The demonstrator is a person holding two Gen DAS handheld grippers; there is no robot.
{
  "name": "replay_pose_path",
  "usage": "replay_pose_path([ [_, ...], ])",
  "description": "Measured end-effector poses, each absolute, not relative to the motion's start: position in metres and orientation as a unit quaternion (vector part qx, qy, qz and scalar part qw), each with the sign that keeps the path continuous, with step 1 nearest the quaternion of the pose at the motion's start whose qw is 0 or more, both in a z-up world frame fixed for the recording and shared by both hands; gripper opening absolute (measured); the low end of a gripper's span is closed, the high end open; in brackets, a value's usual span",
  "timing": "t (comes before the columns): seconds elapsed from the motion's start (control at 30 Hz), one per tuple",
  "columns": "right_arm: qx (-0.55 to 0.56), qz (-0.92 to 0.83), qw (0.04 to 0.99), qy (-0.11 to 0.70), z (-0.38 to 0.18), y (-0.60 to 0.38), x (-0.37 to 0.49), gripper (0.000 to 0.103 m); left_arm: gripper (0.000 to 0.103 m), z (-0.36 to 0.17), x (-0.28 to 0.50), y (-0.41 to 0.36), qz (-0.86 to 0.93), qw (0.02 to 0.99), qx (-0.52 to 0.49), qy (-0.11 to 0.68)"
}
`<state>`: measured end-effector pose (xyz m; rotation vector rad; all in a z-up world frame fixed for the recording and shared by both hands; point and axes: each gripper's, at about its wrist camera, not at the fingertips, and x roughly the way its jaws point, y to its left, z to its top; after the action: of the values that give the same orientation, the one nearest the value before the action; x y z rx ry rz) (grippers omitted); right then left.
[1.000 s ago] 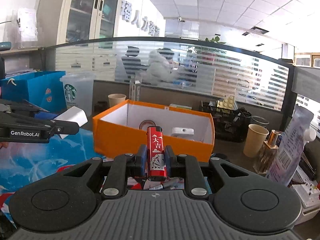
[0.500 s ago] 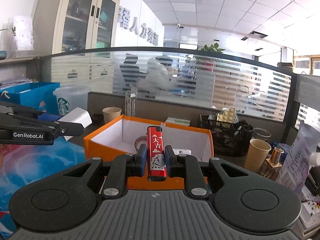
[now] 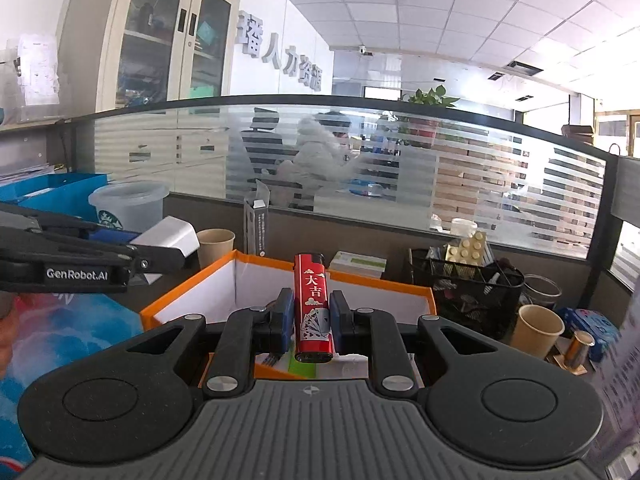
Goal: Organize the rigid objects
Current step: 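Carry the charger with the left gripper while the right gripper carries the lighter over the box, then release the charger with the left gripper while the right gripper drops the lighter in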
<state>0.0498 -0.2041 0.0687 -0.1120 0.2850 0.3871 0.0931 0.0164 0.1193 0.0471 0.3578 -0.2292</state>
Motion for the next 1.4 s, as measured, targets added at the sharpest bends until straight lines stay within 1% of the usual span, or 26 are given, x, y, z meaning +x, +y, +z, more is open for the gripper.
replay_pose_path([
  [0.27,-0.04,0.196,0.967,0.156,0.061,-0.197,0.089,0.017,0.037,0.104,0.125,0.009,-0.119,0.972,0.027,0.2],
  [0.7,-0.03,0.195,0.958,0.207,0.024,-0.189,0.143,0.017,0.037,0.067,0.176,0.01,-0.12,0.96,0.02,0.252],
  [1.0,-0.024,0.193,0.952,0.235,0.004,-0.184,0.166,0.017,0.037,0.052,0.193,0.005,-0.125,0.953,0.025,0.273],
  [1.4,-0.038,0.201,0.947,0.246,0.0,-0.174,0.176,0.014,0.037,0.04,0.207,0.001,-0.126,0.947,0.027,0.294],
])
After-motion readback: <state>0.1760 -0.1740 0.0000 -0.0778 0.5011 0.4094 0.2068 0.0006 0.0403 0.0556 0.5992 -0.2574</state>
